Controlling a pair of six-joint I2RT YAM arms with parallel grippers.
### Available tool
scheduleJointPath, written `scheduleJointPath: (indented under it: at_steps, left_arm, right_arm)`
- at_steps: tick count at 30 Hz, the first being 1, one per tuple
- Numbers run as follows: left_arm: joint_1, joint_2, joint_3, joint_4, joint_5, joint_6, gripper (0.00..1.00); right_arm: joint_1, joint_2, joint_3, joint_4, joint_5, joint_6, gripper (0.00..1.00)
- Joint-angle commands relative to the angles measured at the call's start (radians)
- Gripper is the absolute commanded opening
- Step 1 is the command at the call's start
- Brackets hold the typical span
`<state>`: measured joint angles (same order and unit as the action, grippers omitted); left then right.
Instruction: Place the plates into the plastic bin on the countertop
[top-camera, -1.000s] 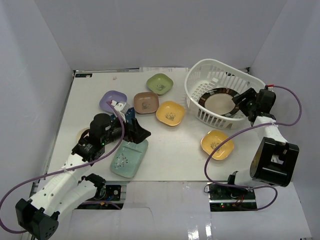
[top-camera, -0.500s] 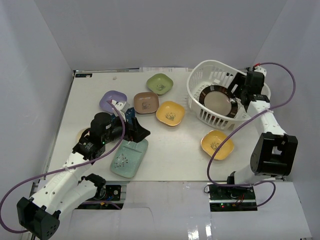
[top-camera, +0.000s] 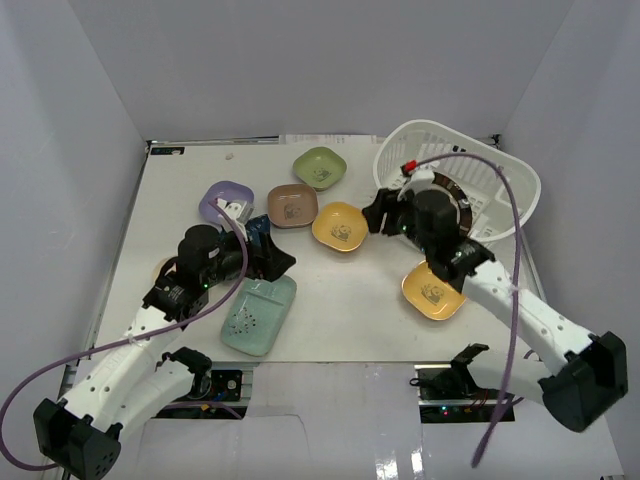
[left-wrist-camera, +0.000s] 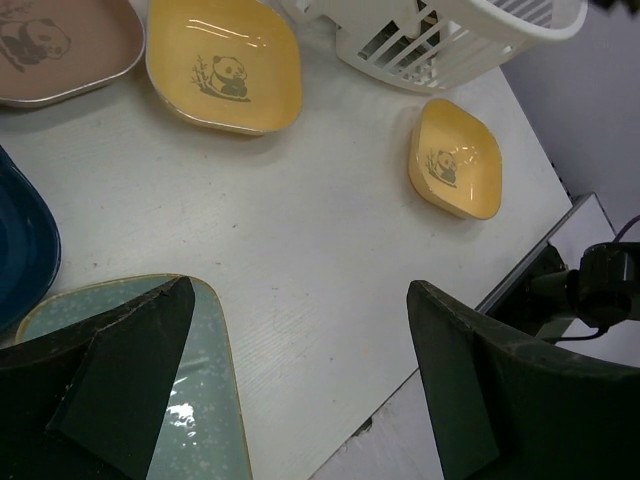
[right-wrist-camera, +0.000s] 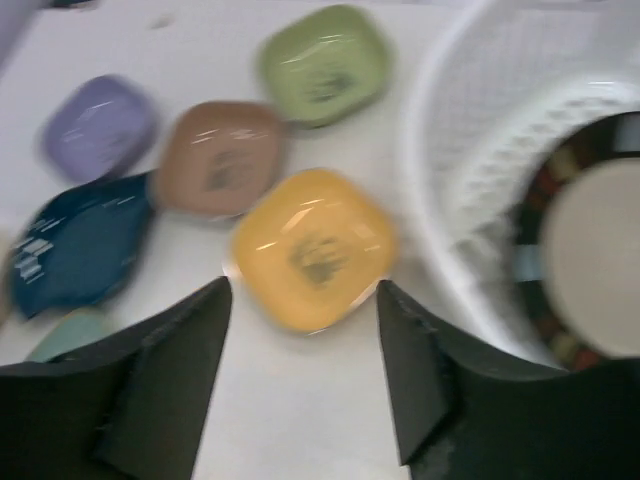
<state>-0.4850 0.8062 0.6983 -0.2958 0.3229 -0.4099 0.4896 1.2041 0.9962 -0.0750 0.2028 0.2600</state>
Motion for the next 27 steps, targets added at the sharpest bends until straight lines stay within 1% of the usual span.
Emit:
scheduleJointPath:
  at_steps: [1, 2, 3, 4, 5, 6, 7, 8, 11, 13, 14, 15, 16, 17, 19, 22, 25, 26, 27]
  left_arm:
    - [0.010, -0.042, 0.036, -0.011, -0.070, 0.011, 0.98]
    - [0.011, -0.045, 0.040, -0.011, -0.079, 0.008, 0.98]
    - [0.013, -0.053, 0.044, -0.011, -0.088, 0.006, 0.98]
    - [0.013, -0.056, 0.047, -0.011, -0.096, 0.003, 0.98]
    - [0.013, -0.059, 0.055, -0.011, -0.108, 0.002, 0.98]
    - [0.011, -0.070, 0.058, -0.009, -0.119, 0.002, 0.98]
    - [0.013, -0.078, 0.061, -0.009, -0.146, 0.006, 0.98]
    - [0.013, -0.088, 0.067, -0.012, -0.160, 0.009, 0.98]
    - [0.013, -0.146, 0.078, -0.016, -0.220, 0.029, 0.98]
    - [0.013, -0.162, 0.067, -0.014, -0.246, 0.029, 0.98]
    - [0.013, -0.167, 0.058, -0.008, -0.251, 0.028, 0.98]
    - [0.013, -0.170, 0.038, -0.005, -0.254, 0.025, 0.98]
    - [0.013, -0.168, 0.033, -0.003, -0.251, 0.025, 0.98]
    - [0.013, -0.167, 0.032, -0.014, -0.243, 0.025, 0.98]
    - [0.013, -0.173, 0.027, -0.017, -0.235, 0.029, 0.98]
    - [0.013, -0.182, 0.023, -0.022, -0.231, 0.028, 0.98]
    - [0.013, -0.193, 0.020, -0.022, -0.226, 0.029, 0.98]
    - [0.011, -0.196, 0.020, -0.022, -0.226, 0.028, 0.98]
    - [0.011, -0.197, 0.020, -0.023, -0.228, 0.029, 0.98]
  right_arm:
    - [0.173, -0.106, -0.192, 0.136, -0.051, 0.181, 0.62]
    - [0.273, -0.107, -0.267, 0.167, -0.037, 0.223, 0.60]
    - [0.321, -0.085, -0.287, 0.191, -0.029, 0.263, 0.59]
    - [0.367, -0.065, -0.303, 0.242, -0.019, 0.336, 0.59]
    - [0.448, -0.043, -0.326, 0.274, 0.004, 0.367, 0.59]
    - [0.486, 0.004, -0.335, 0.303, 0.027, 0.402, 0.63]
    - [0.542, 0.030, -0.344, 0.372, 0.047, 0.462, 0.65]
    - [0.559, 0.060, -0.358, 0.403, 0.069, 0.491, 0.69]
    - [0.602, 0.220, -0.347, 0.518, 0.049, 0.591, 0.74]
    - [0.641, 0.291, -0.312, 0.547, 0.053, 0.608, 0.74]
    - [0.650, 0.326, -0.291, 0.541, 0.075, 0.622, 0.74]
    - [0.653, 0.391, -0.256, 0.540, 0.075, 0.634, 0.74]
    - [0.656, 0.420, -0.245, 0.547, 0.070, 0.650, 0.74]
    - [0.656, 0.467, -0.240, 0.578, 0.067, 0.674, 0.72]
    - [0.658, 0.508, -0.225, 0.595, 0.073, 0.697, 0.71]
    - [0.655, 0.583, -0.196, 0.609, 0.090, 0.735, 0.65]
    - [0.653, 0.644, -0.176, 0.616, 0.102, 0.780, 0.57]
    - [0.653, 0.661, -0.173, 0.616, 0.116, 0.791, 0.51]
    - [0.653, 0.661, -0.177, 0.615, 0.127, 0.820, 0.47]
